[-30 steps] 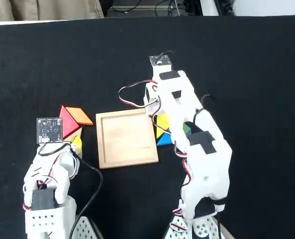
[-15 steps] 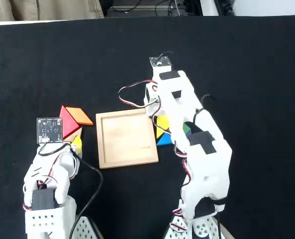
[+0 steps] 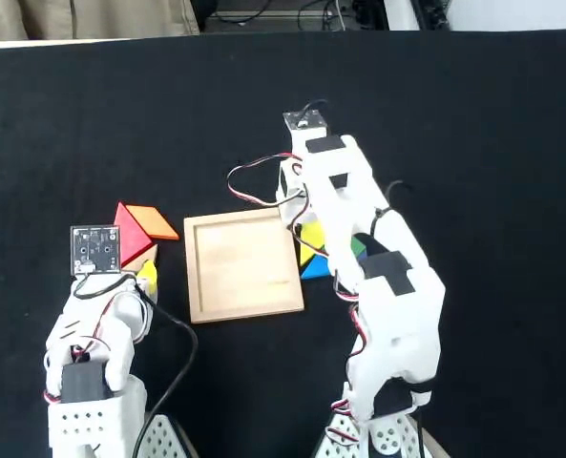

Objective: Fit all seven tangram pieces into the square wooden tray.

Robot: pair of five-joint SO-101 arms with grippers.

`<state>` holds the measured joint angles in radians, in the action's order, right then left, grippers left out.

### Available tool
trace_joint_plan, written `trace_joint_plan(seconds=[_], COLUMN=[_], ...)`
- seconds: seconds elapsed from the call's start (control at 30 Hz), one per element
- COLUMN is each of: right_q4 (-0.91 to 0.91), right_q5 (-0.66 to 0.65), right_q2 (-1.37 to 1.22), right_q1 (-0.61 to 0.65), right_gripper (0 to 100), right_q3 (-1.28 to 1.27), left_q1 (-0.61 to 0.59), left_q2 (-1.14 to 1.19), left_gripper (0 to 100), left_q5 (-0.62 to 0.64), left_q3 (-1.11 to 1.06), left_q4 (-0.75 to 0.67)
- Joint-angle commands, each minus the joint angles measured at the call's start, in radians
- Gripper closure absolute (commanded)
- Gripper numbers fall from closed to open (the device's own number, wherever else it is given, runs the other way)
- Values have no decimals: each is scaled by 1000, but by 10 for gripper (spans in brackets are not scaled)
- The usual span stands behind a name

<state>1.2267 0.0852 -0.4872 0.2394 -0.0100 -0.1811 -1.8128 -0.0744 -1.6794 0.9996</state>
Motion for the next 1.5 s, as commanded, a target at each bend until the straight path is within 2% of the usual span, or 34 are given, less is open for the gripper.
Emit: trace_joint_plan(seconds=[0.0, 0.23, 0.43, 0.67, 0.93, 1.23, 1.37, 1.47], right_q4=[23, 35, 29, 6, 11, 104, 150, 160], right_q5=[18, 74, 72, 72, 66, 17, 15, 15], right_q2=[5, 5, 5, 5, 19, 226, 349, 381], right_q1=[-6, -6, -6, -6, -21, -38, 21, 146], right_gripper=[683, 683, 689, 811, 820, 821, 821, 821], right_q3=[19, 19, 19, 18, 50, 84, 81, 68], left_q1=[8, 8, 8, 8, 8, 7, 5, -2], left_q2=[-8, -8, -8, -8, -8, -6, -6, -6], left_gripper=[815, 815, 815, 815, 815, 815, 816, 818], left_q5=[2, 2, 2, 2, 2, 2, 2, 3], left_q3=[-16, -16, -16, -16, -19, -19, -19, -19], left_q4=[-25, -25, -25, -25, -43, -49, -51, -52])
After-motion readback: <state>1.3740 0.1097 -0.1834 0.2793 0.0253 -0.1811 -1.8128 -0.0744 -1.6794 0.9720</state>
